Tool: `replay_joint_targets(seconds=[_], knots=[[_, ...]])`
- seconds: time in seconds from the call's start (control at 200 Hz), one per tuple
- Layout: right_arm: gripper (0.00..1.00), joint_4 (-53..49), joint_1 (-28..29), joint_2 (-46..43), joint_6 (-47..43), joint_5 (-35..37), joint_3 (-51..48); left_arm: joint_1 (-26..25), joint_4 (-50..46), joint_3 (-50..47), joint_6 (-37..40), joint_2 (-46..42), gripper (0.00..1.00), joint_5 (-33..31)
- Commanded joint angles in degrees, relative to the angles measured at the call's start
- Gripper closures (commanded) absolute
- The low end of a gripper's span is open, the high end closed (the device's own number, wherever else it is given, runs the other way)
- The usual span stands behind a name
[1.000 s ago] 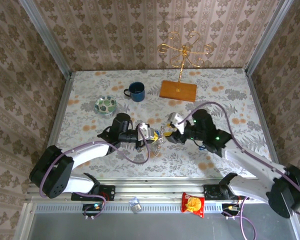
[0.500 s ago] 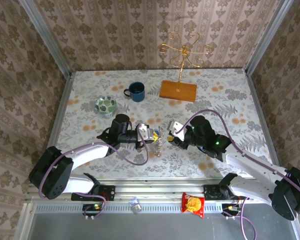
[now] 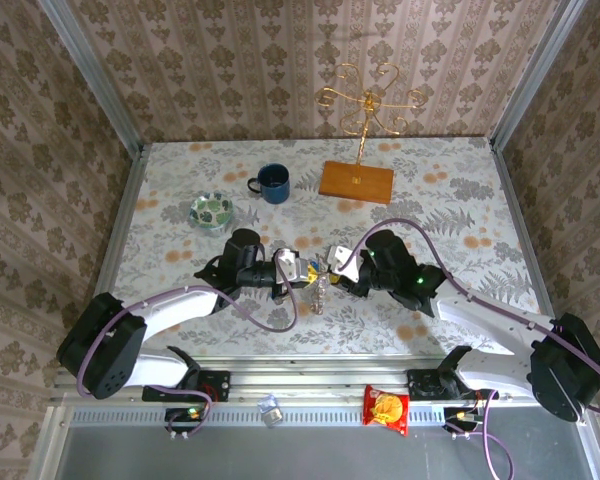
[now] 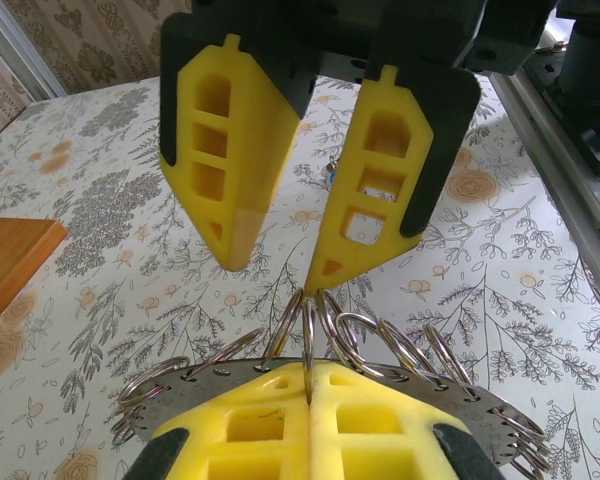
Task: Put the keys on the keyring
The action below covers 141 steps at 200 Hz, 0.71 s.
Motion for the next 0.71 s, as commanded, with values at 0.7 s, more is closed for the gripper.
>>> replay_joint_targets(seconds=[0.7], knots=[[0.64,5.63,-0.38,3.87,0.72,-3.24,4.69,-0.82,-0.31,-0.40,3.55,-2.19,1.00,1.39]])
